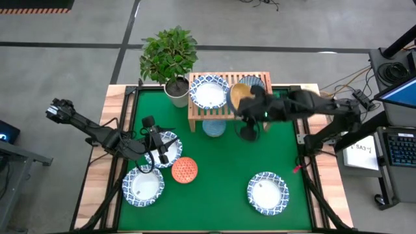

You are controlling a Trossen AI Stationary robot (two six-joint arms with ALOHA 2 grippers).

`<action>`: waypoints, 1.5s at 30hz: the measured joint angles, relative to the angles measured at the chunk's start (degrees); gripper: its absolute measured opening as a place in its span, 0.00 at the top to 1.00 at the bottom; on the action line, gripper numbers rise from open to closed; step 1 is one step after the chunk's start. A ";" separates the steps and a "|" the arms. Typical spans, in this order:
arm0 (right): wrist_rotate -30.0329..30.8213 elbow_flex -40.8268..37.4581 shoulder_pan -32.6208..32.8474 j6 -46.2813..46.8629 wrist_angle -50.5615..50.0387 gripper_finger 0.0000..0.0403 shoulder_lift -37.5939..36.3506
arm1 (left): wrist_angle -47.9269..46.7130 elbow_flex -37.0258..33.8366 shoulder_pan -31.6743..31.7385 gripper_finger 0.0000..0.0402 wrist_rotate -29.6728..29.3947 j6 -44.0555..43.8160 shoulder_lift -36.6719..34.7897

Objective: Place and stack bowls onto a shelf
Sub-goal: Stack the blue patterned bowl on top of the red patterned bowl on the shelf

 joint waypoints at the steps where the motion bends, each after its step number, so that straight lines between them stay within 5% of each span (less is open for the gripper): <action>1: -1.12 0.88 -1.58 -0.40 -1.11 0.97 0.10 | 0.00 0.00 0.00 0.61 0.00 0.00 0.00; 9: -10.61 7.98 -14.58 -6.80 -12.72 0.97 5.22 | 0.00 0.00 -0.02 0.61 0.00 0.02 0.00; 18: -11.54 18.17 -24.04 -13.99 -25.24 0.97 14.85 | 0.00 0.00 0.09 0.61 -0.01 0.90 0.00; 45: -13.76 13.88 -31.49 -13.13 -25.36 0.97 18.53 | -0.08 -0.42 0.09 0.61 -0.02 0.90 0.00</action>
